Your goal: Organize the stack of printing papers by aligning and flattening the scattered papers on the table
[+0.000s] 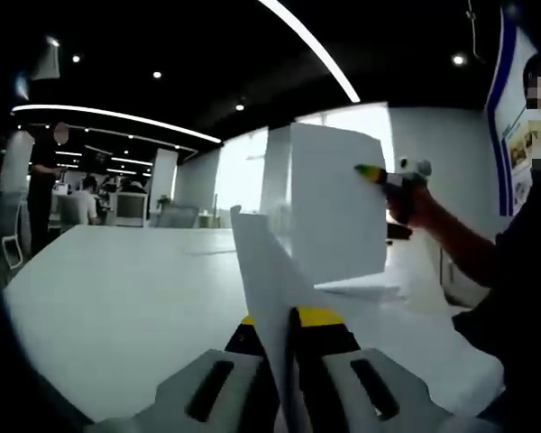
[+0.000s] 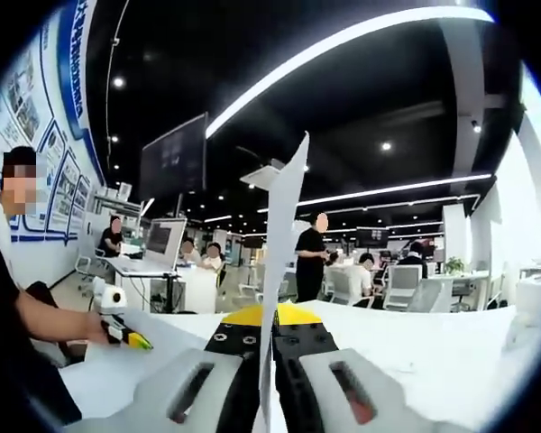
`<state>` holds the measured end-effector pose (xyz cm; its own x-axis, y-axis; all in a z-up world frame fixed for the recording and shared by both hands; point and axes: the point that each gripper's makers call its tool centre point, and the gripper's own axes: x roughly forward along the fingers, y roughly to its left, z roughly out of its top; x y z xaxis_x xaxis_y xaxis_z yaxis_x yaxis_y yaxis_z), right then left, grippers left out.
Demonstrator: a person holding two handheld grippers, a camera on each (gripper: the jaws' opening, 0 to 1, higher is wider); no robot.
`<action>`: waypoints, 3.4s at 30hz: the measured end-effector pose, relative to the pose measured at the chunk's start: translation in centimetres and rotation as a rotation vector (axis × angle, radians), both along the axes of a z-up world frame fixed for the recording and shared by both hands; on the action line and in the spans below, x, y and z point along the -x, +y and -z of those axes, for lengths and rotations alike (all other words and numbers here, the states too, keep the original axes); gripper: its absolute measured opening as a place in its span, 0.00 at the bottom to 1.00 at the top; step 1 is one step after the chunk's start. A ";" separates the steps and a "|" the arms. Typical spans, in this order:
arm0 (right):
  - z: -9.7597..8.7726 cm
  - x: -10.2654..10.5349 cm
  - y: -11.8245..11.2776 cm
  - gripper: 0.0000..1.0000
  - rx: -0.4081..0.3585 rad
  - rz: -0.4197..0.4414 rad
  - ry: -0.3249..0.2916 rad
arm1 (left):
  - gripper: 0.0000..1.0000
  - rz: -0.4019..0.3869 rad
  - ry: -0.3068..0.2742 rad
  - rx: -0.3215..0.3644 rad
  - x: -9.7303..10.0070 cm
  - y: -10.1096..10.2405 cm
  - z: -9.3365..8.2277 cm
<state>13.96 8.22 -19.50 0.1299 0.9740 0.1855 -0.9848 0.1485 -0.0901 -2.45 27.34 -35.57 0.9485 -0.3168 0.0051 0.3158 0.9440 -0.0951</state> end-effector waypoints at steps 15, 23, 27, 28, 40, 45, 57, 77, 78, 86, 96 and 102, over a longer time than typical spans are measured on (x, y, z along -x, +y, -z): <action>-0.5 1.8 -0.9 0.00 -0.031 -0.030 -0.002 | 0.06 0.002 -0.002 0.002 0.0 0.0 0.1; -0.2 3.0 -0.9 0.00 -0.044 -0.050 0.016 | 0.06 0.003 -0.001 0.000 0.0 -0.1 0.0; -0.1 3.4 -1.2 0.00 -0.050 -0.050 0.026 | 0.06 0.004 -0.001 -0.001 0.1 -0.2 0.0; -0.2 3.5 -1.3 0.00 -0.052 -0.049 0.029 | 0.06 0.004 -0.001 -0.001 0.1 -0.2 0.0; -0.2 3.9 -1.7 0.00 -0.076 -0.054 0.058 | 0.06 0.002 0.002 -0.003 0.0 -0.1 0.0; -0.1 4.2 -1.8 0.00 -0.083 -0.062 0.067 | 0.06 0.002 0.002 -0.002 0.0 -0.1 -0.1; 0.0 5.3 -2.4 0.00 -0.090 -0.097 0.090 | 0.06 0.006 -0.001 -0.001 -0.1 0.0 -0.1; -0.5 7.3 -3.5 0.00 -0.092 -0.149 0.096 | 0.06 0.007 -0.002 -0.003 0.0 -0.2 -0.1; -0.5 7.5 -3.6 0.00 -0.093 -0.152 0.094 | 0.06 0.007 -0.002 -0.003 0.0 -0.2 -0.1; -0.5 8.3 -3.6 0.00 -0.082 -0.180 0.100 | 0.06 0.008 -0.003 -0.005 0.0 -0.3 -0.1; -0.8 9.3 -4.0 0.00 -0.082 -0.233 0.124 | 0.06 0.007 -0.002 -0.007 0.0 -0.4 -0.1; -0.6 9.8 -4.0 0.00 -0.069 -0.266 0.142 | 0.06 0.007 -0.001 -0.009 0.0 -0.4 -0.1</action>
